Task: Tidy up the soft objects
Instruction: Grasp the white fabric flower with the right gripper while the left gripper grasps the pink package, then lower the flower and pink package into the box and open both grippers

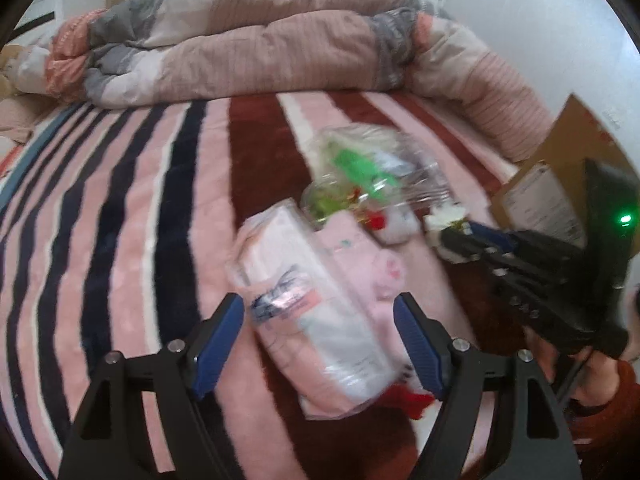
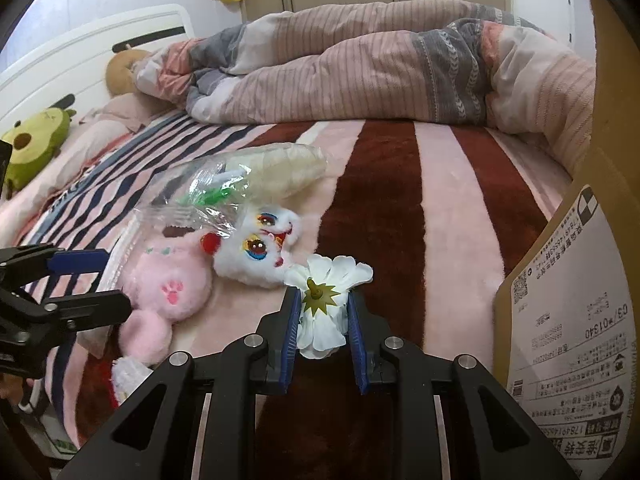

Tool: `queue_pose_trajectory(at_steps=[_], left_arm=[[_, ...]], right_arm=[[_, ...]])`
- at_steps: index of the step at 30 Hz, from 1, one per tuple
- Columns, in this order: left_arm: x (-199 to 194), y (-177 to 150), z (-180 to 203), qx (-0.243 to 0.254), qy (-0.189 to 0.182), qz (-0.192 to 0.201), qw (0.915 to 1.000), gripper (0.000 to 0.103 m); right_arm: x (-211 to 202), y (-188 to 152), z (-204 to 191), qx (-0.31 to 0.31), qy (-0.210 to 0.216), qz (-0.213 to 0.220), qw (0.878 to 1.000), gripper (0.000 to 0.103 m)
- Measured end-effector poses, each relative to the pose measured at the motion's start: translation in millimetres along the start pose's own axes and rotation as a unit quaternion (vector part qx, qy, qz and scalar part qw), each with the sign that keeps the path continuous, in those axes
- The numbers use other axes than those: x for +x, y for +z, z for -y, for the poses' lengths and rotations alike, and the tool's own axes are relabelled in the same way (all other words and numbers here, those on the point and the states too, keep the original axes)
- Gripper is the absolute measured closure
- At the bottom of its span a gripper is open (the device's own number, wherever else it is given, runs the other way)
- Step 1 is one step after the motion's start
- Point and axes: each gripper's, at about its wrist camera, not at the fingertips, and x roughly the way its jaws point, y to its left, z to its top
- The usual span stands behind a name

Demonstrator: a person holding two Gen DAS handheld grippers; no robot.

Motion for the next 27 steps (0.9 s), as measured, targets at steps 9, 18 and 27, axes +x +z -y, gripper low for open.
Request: queue_pose_trajectory(at_steps=[9, 18, 27], left_arm=[[12.1, -12.4, -16.9, -0.053, -0.034, -0.014, 0.9979, 0.034], [11.6, -12.7, -10.4, -0.044, -0.054, -0.017, 0.9974, 0.074], [-49.8, -8.0, -3.4, -0.024, -0.039, 0.033, 0.9984, 0.074]], right_arm=[[13.3, 0.8, 1.1, -0.009, -0.015, -0.021, 1.0, 0.072], [12.5, 0.4, 1.9, -0.007, -0.013, -0.014, 1.0, 0.086], [-50.2, 2.2, -25.3, -0.023, 0.076, 0.019, 0.997, 0.086]])
